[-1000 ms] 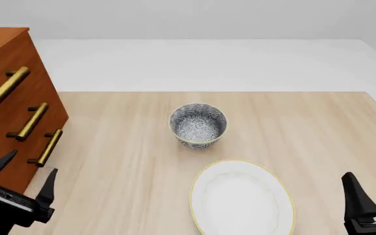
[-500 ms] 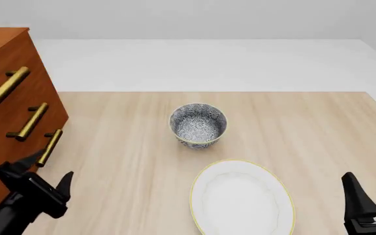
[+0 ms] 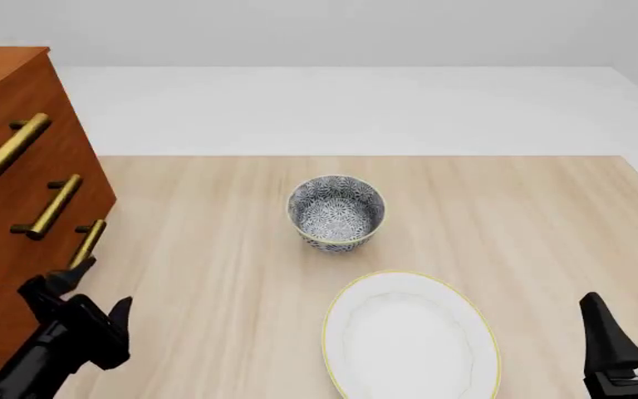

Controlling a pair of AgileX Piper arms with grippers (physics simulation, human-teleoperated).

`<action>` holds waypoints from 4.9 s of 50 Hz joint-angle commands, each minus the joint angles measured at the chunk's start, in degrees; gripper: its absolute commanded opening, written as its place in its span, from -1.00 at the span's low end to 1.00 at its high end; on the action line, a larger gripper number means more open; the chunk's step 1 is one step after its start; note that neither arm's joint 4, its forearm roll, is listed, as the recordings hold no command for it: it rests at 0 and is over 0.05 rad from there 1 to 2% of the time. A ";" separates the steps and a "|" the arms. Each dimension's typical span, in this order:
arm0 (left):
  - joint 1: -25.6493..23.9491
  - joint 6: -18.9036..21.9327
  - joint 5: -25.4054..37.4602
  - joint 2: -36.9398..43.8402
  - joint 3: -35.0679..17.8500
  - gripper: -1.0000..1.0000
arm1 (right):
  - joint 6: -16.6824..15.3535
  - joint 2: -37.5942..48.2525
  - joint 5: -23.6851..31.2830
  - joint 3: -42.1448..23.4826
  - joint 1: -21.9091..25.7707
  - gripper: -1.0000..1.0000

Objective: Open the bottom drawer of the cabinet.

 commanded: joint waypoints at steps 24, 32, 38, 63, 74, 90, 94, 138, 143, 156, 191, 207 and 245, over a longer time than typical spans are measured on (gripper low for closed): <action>3.37 5.27 -2.91 4.04 0.00 1.00 | 0.00 0.00 0.00 0.00 0.00 1.00; 4.47 5.12 -2.91 4.73 0.00 1.00 | 0.00 0.00 0.00 0.00 0.00 1.00; 5.41 5.03 -2.91 5.14 0.00 1.00 | 0.00 0.00 0.00 0.00 0.00 1.00; 7.19 6.47 -2.91 4.56 -0.01 1.00 | 0.00 0.00 0.00 0.00 0.00 1.00; 7.48 7.12 -2.91 4.94 -0.05 1.00 | 0.00 0.00 0.00 0.00 0.00 1.00; 9.32 7.36 -2.91 8.02 -1.86 1.00 | 0.00 0.00 0.00 0.00 0.00 1.00; 9.66 7.14 -2.91 8.46 -2.19 1.00 | 0.00 0.00 0.00 0.00 0.00 1.00; 12.32 7.61 -2.91 15.81 -8.46 1.00 | 0.00 0.00 0.00 0.00 0.00 1.00; 12.62 7.68 -2.90 16.56 -8.99 1.00 | 0.00 0.00 0.00 0.00 0.00 1.00; 13.76 7.89 -2.90 18.50 -10.45 1.00 | 0.00 0.00 0.00 0.00 0.00 1.00; 16.82 7.23 -2.90 22.83 -13.12 1.00 | 0.00 0.00 0.00 0.00 0.00 1.00; 17.47 7.73 -2.90 25.60 -14.95 1.00 | 0.00 0.00 0.00 0.00 0.00 1.00; 14.14 14.27 -2.91 22.14 -12.23 -1.00 | 0.00 0.00 0.00 0.00 0.00 1.00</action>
